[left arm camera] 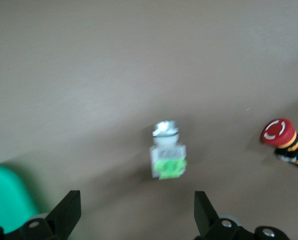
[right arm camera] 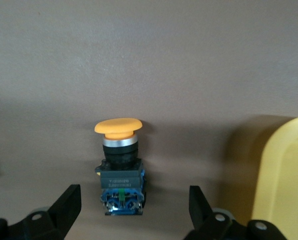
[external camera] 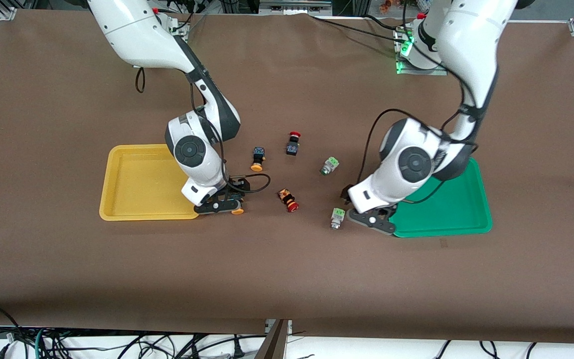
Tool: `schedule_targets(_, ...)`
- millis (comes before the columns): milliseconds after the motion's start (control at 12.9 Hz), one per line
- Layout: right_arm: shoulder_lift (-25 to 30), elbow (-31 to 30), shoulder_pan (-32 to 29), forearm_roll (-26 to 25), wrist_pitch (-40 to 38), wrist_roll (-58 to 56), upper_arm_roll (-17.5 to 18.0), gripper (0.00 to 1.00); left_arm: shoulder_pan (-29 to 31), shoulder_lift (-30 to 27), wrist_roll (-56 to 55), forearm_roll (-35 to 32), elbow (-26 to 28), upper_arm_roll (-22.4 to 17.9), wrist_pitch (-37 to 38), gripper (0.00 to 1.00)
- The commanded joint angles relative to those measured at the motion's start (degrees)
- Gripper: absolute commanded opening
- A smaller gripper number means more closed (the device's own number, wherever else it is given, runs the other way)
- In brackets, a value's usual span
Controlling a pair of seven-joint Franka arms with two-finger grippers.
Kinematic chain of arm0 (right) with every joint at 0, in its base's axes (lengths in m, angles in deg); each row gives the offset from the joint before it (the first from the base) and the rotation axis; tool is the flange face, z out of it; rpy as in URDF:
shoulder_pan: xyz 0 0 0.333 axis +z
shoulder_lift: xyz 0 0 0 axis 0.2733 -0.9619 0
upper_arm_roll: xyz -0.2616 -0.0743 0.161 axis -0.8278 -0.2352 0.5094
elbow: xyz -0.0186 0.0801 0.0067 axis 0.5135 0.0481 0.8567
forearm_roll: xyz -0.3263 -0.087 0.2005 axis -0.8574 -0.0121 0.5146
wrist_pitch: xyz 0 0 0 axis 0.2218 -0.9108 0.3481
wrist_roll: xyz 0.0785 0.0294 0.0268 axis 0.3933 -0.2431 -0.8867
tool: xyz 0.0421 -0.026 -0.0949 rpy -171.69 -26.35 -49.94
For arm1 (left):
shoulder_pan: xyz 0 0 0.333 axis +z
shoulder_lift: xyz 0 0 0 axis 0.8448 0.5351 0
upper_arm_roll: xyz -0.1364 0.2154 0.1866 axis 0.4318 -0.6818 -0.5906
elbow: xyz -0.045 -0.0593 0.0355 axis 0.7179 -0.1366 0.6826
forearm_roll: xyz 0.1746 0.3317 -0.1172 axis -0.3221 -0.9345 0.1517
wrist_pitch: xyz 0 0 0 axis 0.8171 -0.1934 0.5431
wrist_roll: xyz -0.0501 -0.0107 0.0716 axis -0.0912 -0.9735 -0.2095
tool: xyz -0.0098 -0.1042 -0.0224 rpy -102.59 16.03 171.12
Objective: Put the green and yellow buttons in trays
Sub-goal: 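Grasp a yellow button with the right gripper while the left gripper grasps a white button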
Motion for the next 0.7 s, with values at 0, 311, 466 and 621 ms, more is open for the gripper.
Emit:
schedule_targets(0,-1.7,1.0,1.1,2.1,1.5,0.4,-0.3,0.84,-2.8,3.6,-0.8,0.7,-0.5,-0.6,-6.3,1.00)
schedule_targets(311,-1.4,1.0,0.4,2.2,0.6,-0.6,-0.4,0.26,-4.1,5.7,-4.7,0.5,5.2,-0.6,-20.4,1.00)
schedule_targets(466,2.4,2.0,-0.5,2.1,-7.1,-1.3,-0.9,0.12,-4.0,6.2,-3.9,0.5,5.3,-0.7,-21.1,0.90)
schedule_targets(621,6.7,1.8,-3.7,2.1,-14.9,-7.5,-1.3,0.12,-3.9,6.2,-3.9,0.5,5.6,-0.7,-21.1,0.22)
